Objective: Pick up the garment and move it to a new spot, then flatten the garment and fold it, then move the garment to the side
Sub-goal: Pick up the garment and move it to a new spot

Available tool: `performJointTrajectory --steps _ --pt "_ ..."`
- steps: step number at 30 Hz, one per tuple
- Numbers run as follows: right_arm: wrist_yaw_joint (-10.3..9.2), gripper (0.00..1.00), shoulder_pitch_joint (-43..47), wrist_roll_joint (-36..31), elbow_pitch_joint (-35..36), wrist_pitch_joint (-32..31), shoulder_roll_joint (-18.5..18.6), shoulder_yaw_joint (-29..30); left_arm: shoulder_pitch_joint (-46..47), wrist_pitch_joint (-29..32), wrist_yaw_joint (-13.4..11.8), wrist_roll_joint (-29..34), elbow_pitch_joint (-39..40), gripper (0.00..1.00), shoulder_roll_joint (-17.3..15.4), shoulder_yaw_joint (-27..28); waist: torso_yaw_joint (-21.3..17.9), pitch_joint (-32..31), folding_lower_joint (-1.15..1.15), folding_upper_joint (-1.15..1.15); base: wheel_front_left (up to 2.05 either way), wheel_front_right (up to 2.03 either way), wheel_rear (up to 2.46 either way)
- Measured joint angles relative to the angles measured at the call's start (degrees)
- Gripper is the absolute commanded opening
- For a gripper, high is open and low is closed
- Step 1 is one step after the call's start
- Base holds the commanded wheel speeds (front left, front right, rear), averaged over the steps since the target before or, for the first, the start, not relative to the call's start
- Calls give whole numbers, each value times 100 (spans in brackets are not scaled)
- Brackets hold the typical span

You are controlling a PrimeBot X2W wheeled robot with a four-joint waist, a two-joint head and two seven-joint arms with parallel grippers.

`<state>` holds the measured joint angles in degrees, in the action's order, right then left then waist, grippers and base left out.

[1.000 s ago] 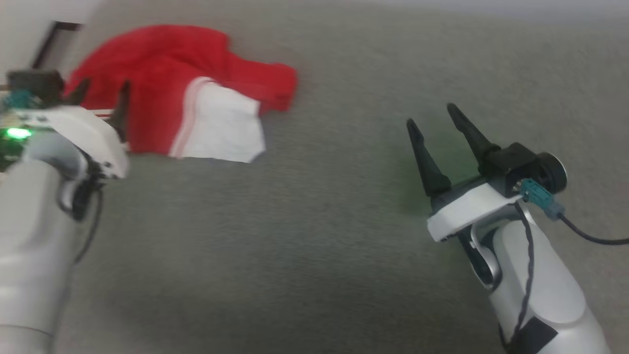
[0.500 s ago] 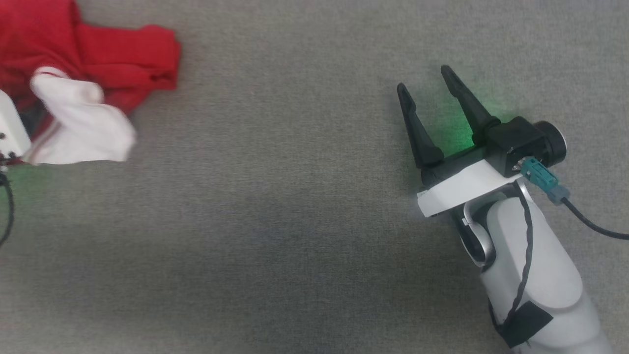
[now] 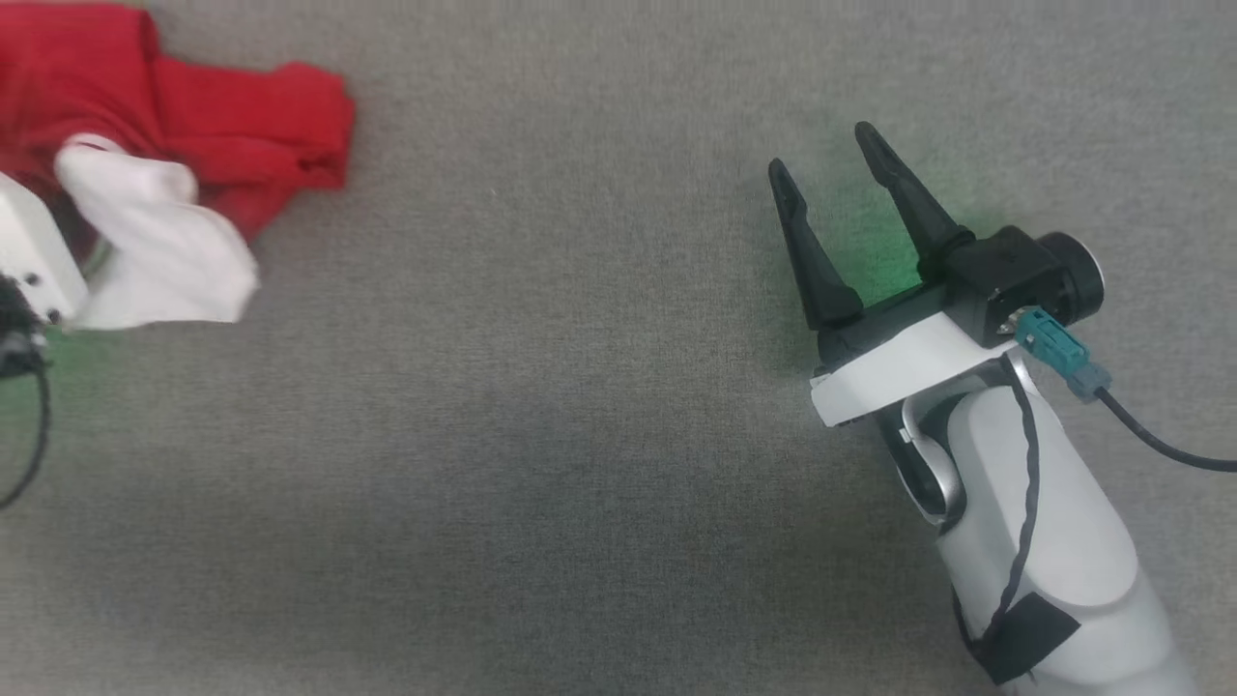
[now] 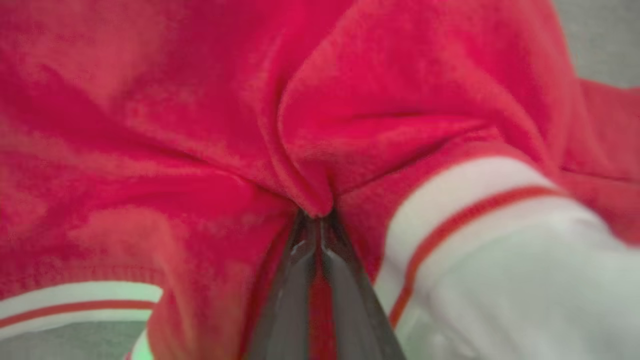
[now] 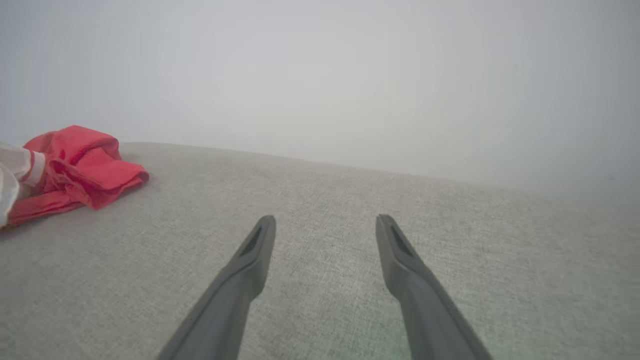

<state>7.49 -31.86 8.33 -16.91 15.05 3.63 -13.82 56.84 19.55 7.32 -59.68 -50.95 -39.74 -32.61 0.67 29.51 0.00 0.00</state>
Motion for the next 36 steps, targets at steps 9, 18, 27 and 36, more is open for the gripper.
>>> performJointTrajectory --steps 9,18,27,36 --pt "0 100 477 230 -101 0 -43 168 -3 -402 8 -775 936 0 -18 -412 41 -883 0 0 0 0 0" --pt "0 100 910 510 66 0 -54 570 -44 -53 8 -1857 2948 0 -74 -700 -332 -1192 0 0 0 0 0" --pt "-1 100 1050 981 342 1 -55 756 251 397 8 -2116 3928 0 500 -1099 -881 -1117 0 0 0 0 0" --pt "-1 100 926 1583 583 0 -58 818 1053 482 8 -1694 3540 0 1625 -1697 -1713 -699 0 0 0 0 0"
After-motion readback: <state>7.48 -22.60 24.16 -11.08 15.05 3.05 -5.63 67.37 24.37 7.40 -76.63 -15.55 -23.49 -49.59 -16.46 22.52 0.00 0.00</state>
